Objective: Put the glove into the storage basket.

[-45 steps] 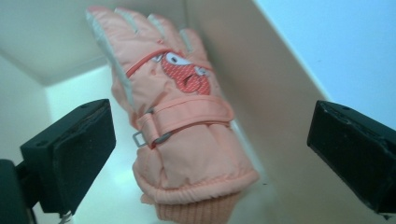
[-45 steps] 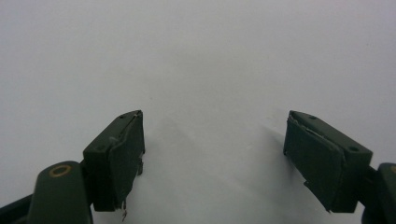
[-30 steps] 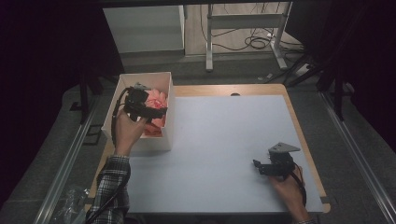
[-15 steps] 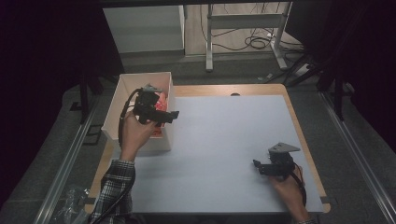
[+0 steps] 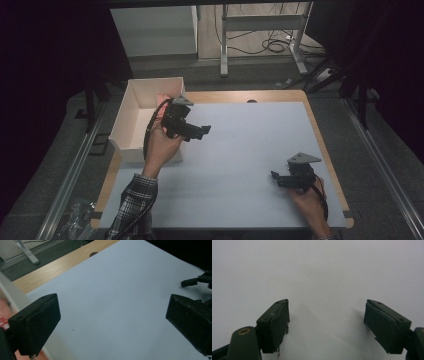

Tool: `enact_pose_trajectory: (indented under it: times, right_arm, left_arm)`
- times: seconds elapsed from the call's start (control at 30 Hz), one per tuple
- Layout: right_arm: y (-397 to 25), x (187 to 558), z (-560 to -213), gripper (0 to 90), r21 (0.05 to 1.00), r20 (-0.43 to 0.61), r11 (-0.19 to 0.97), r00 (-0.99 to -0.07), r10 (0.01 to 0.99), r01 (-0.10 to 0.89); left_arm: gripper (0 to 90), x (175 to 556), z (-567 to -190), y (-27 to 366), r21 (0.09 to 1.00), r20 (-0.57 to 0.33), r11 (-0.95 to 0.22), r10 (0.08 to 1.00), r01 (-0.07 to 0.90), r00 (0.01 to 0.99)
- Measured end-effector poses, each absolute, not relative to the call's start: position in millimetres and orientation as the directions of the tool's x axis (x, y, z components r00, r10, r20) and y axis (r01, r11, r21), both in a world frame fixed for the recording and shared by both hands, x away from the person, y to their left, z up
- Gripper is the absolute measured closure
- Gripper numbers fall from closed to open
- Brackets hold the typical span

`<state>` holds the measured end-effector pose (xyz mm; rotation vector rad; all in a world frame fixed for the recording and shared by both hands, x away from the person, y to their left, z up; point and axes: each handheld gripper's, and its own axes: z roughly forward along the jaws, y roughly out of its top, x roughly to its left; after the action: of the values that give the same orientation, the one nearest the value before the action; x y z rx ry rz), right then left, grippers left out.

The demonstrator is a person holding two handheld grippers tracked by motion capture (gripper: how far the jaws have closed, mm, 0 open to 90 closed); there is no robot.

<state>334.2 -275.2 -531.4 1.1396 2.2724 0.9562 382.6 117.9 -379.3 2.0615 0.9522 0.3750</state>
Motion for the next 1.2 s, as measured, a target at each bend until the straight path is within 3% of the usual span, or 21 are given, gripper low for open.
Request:
enact_pose_trajectory:
  times: [0.3,0.7,1.2]
  right_arm:
    - [-275,334,-531,20.9,0.736,-0.062,0.426,-0.574,0.816,0.526]
    - [-275,334,-531,20.9,0.734,-0.063,0.428,-0.576,0.815,0.527]
    - [-275,334,-531,20.9,0.735,-0.062,0.428,-0.576,0.815,0.526]
  left_arm:
    - [0.0,379,-389,86,0.792,-0.146,-0.366,0.663,0.488,0.734]
    - [0.0,368,-405,52,0.782,-0.141,-0.421,0.597,0.459,0.789]
    - [0.0,354,-438,49,0.776,-0.161,-0.423,0.585,0.468,0.795]
